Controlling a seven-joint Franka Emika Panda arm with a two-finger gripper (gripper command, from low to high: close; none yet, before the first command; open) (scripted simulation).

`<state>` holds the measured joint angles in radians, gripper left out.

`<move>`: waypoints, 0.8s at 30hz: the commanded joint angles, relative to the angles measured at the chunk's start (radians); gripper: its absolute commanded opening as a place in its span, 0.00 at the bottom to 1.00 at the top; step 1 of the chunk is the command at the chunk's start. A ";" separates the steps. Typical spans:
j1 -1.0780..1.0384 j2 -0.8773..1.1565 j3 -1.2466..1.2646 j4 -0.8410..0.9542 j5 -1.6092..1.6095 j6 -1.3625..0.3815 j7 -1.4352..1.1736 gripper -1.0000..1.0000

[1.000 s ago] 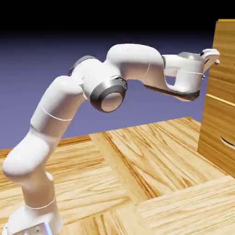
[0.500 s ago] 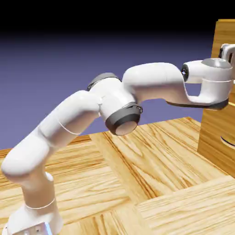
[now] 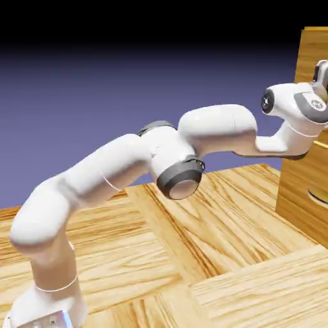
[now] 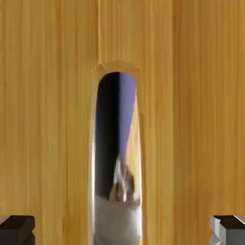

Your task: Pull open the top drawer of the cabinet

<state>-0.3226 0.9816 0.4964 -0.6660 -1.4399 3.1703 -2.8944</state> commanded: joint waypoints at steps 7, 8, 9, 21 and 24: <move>0.070 -0.052 -0.217 -0.049 0.132 0.062 0.045 0.00; 0.082 -0.060 -0.254 -0.056 0.149 0.073 0.058 0.00; 0.094 -0.068 -0.290 -0.063 0.165 0.083 0.072 0.00; 0.222 -0.136 -0.661 -0.074 0.059 0.183 0.473 0.00; 0.223 -0.135 -0.663 -0.057 -0.063 0.183 0.594 0.00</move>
<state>-0.0987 0.8465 -0.1660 -0.7224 -1.5025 3.3534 -2.3011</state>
